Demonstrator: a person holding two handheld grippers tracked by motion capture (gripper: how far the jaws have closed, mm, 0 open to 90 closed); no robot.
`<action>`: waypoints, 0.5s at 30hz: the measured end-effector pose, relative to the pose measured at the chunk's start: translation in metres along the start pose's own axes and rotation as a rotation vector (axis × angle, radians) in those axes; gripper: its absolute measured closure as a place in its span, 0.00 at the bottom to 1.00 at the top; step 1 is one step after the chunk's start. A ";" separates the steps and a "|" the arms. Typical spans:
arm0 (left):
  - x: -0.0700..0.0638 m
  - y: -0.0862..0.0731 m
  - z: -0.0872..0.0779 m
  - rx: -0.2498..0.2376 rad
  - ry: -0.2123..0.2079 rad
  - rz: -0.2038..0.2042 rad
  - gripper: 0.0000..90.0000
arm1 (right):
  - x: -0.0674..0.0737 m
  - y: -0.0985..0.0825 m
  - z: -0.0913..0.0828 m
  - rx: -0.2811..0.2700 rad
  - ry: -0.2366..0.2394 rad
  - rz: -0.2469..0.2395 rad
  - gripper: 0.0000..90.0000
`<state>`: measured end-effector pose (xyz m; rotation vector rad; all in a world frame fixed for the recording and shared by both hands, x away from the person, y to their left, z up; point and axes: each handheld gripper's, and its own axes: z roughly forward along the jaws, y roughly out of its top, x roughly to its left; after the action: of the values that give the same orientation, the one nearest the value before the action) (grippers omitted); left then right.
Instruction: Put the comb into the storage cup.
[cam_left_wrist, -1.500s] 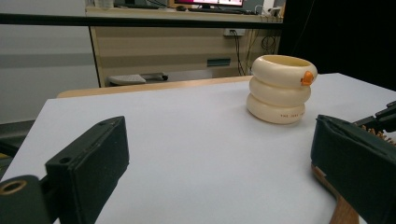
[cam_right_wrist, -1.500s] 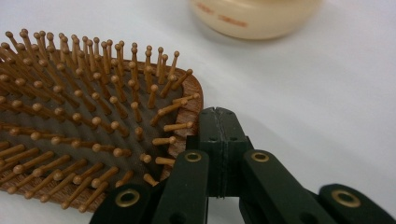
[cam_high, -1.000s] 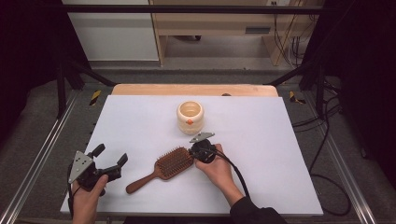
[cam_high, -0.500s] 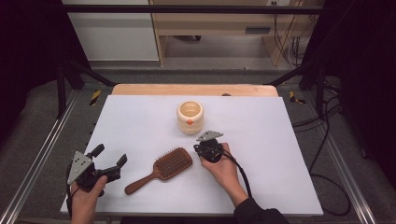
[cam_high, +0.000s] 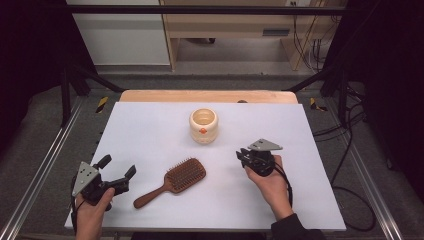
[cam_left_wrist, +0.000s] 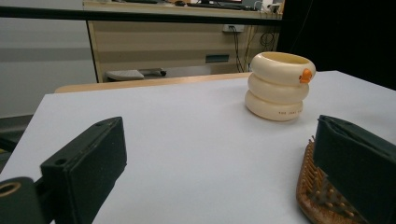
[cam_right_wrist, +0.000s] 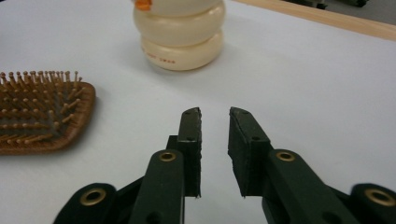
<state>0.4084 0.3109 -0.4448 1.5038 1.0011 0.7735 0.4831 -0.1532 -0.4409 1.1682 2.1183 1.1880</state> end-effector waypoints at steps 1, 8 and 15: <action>0.000 0.000 0.000 0.001 -0.001 -0.001 0.03 | -0.004 -0.002 -0.004 -0.009 -0.007 0.004 0.81; 0.000 -0.001 0.000 0.014 0.004 0.005 0.03 | -0.027 -0.016 -0.026 -0.023 -0.041 0.049 0.57; 0.000 -0.001 0.000 0.012 0.003 -0.001 0.03 | -0.047 -0.022 -0.042 -0.065 -0.094 0.116 0.34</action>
<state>0.4084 0.3112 -0.4453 1.5124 1.0105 0.7707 0.4691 -0.2185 -0.4388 1.3064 1.9518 1.2181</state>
